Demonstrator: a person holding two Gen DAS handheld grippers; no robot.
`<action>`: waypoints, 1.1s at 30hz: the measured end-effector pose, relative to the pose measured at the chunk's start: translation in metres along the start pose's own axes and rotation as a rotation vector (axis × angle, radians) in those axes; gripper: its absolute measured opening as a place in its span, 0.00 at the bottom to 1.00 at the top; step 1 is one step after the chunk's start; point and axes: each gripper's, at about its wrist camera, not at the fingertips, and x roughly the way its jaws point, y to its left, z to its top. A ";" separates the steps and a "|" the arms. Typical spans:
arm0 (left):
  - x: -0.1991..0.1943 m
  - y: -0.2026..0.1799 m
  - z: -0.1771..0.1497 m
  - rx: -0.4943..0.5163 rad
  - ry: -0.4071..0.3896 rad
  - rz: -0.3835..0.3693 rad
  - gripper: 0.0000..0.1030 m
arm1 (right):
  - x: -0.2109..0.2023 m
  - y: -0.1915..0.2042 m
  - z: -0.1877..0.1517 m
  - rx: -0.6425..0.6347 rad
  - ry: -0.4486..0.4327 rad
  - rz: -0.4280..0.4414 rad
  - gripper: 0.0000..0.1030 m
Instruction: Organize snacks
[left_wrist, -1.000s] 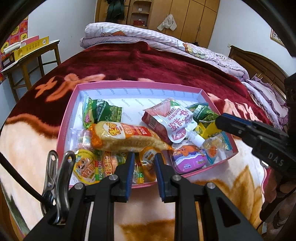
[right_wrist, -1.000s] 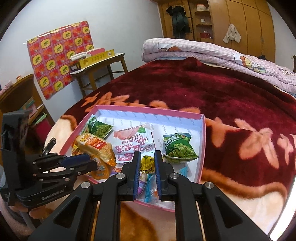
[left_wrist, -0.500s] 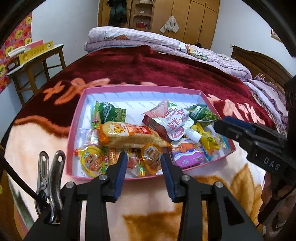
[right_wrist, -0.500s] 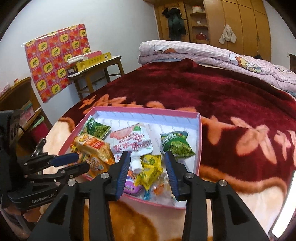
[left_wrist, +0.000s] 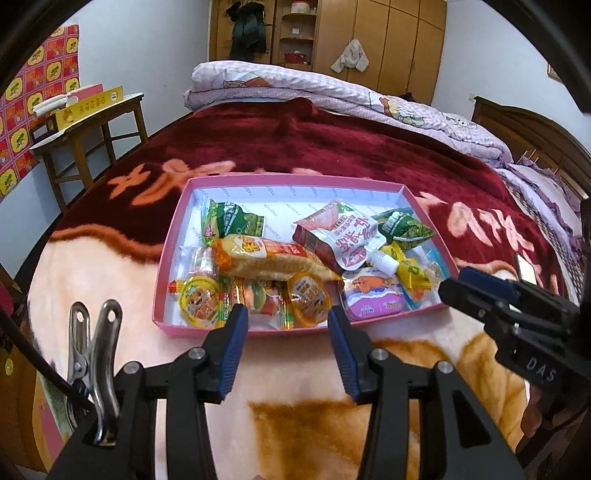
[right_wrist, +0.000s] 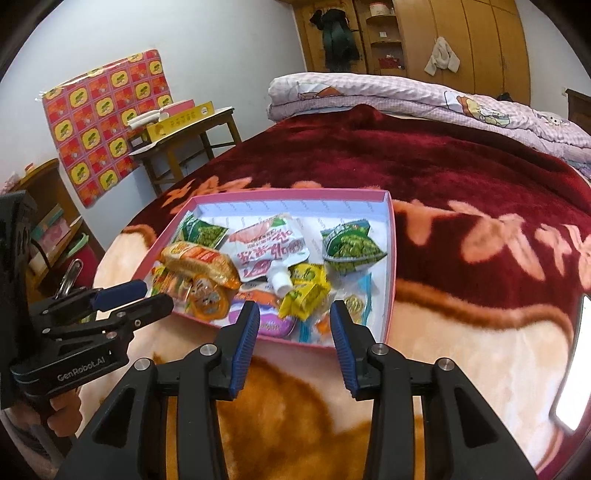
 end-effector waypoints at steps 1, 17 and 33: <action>0.000 0.000 -0.001 0.000 0.001 0.000 0.46 | 0.000 0.000 -0.002 0.001 0.004 0.000 0.40; 0.009 -0.005 -0.017 -0.006 0.052 0.018 0.46 | 0.011 0.004 -0.023 0.019 0.062 -0.018 0.40; 0.018 -0.009 -0.024 -0.002 0.084 0.036 0.46 | 0.016 0.002 -0.026 0.031 0.084 -0.033 0.40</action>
